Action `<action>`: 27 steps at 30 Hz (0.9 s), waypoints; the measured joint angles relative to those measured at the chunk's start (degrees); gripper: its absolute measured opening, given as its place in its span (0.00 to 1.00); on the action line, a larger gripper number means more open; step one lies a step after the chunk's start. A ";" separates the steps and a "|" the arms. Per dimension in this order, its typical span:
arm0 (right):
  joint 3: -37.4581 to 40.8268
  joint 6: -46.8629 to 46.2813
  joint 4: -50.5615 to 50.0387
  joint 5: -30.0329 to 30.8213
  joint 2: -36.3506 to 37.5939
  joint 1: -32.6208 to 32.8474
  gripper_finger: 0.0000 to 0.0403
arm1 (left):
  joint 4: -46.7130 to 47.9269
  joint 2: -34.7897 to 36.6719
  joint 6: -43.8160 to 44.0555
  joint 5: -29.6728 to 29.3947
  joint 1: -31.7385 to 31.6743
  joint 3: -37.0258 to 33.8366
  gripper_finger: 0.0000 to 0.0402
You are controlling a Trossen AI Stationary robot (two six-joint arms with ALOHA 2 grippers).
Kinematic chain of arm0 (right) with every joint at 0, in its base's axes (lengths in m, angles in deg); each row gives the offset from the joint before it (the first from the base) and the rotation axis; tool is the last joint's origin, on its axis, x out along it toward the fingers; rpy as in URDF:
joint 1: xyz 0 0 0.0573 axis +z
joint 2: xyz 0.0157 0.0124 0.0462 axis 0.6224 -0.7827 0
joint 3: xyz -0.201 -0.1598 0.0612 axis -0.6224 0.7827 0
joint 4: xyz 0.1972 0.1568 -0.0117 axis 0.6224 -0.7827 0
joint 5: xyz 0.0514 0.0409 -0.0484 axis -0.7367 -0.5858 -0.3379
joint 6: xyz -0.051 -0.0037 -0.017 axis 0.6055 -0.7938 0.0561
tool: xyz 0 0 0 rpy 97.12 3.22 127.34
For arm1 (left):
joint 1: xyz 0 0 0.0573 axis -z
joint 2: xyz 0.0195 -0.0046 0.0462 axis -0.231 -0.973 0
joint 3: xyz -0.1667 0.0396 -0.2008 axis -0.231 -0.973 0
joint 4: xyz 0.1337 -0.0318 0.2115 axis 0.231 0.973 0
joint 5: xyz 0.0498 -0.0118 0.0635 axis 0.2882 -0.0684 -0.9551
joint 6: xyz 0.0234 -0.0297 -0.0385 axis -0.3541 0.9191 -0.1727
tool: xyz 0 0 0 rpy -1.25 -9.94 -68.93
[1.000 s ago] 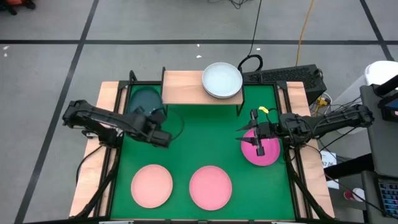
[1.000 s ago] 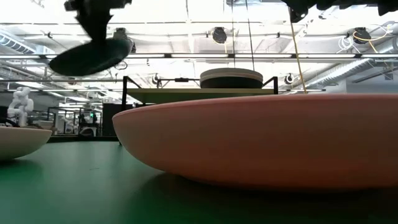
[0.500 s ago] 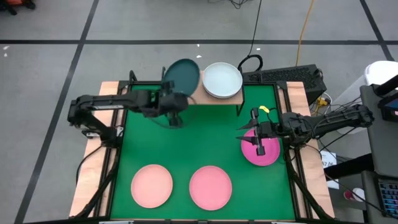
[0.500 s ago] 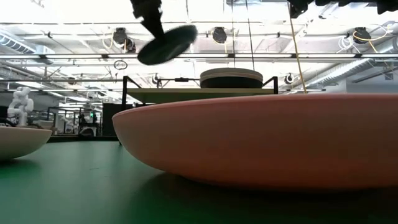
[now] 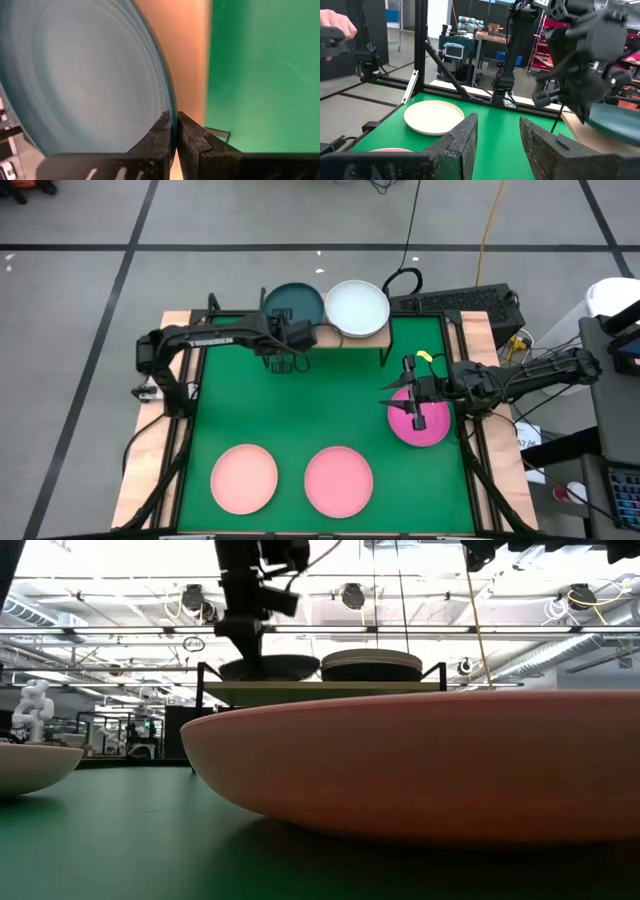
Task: Place and stack plates onto a shelf
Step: Put the black plate on the shelf
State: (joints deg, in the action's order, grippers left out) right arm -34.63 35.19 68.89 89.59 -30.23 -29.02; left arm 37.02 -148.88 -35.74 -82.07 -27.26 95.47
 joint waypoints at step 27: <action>0.00 -0.53 -0.33 -0.02 0.02 0.00 0.32 | 2.54 -0.31 3.53 0.27 1.17 -0.02 0.34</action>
State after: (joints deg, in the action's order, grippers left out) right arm -34.63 34.66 68.56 89.56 -30.21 -29.02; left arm 39.56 -149.19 -32.21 -81.80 -26.09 95.45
